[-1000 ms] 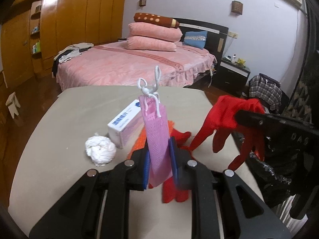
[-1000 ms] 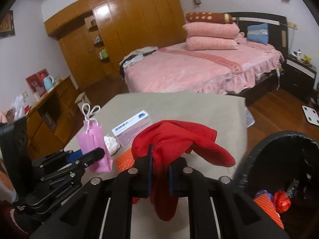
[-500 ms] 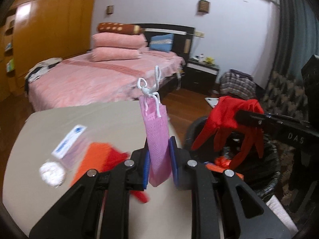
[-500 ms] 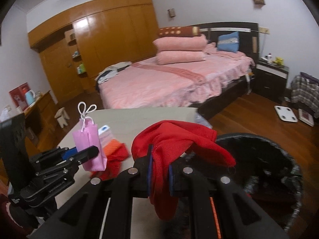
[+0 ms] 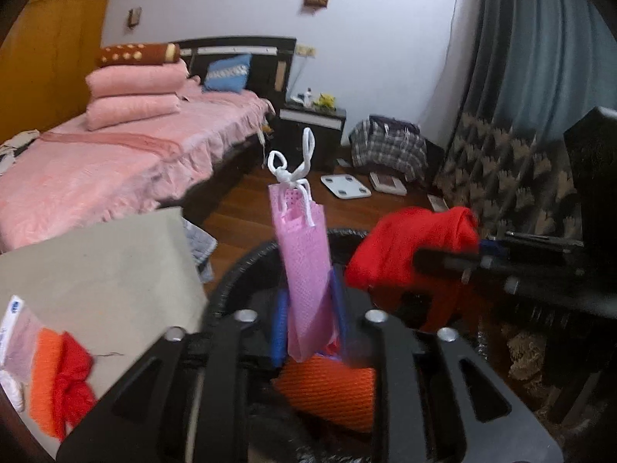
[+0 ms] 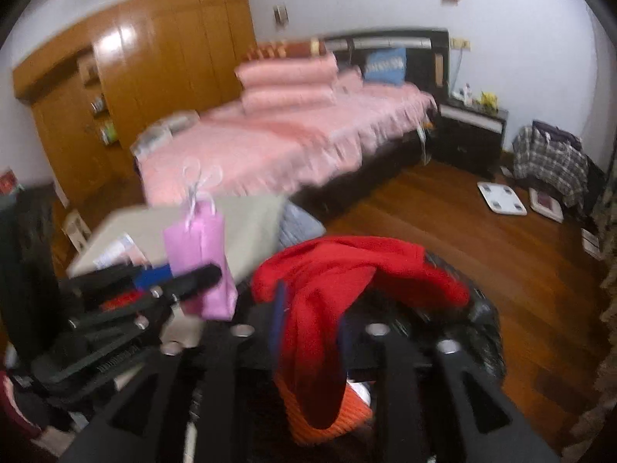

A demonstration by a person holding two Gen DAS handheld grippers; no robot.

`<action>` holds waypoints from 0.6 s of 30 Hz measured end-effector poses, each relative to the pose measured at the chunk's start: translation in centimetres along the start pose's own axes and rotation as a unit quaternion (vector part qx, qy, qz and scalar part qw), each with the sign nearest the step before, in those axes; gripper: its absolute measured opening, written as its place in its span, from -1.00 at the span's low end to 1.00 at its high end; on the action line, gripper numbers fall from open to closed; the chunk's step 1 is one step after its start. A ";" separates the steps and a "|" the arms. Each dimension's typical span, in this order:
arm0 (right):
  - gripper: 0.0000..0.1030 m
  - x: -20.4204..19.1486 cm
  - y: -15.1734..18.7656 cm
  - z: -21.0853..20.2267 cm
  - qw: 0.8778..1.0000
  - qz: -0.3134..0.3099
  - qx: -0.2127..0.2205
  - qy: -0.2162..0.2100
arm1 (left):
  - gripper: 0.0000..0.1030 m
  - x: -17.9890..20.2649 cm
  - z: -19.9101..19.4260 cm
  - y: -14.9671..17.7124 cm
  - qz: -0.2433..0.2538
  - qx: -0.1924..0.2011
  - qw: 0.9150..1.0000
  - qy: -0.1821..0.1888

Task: Collect trash
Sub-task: 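Carry the pink bag and red cloth over the black bin and open both tools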

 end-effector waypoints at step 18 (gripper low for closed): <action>0.54 -0.7 1.8 0.2 0.999 0.022 0.022 0.024 | 0.50 -8.5 -6.2 3.1 -0.029 0.014 0.995 -0.097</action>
Point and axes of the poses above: each gripper's, at about its wrist camera, not at the fingertips, and z roughly the way its jaws point, x to its right, y to its underside, the point moved 9 cm from there along z, roughly the way its jaws point, and after that the axes turned 2 degrees about x, right-handed, at the moved point
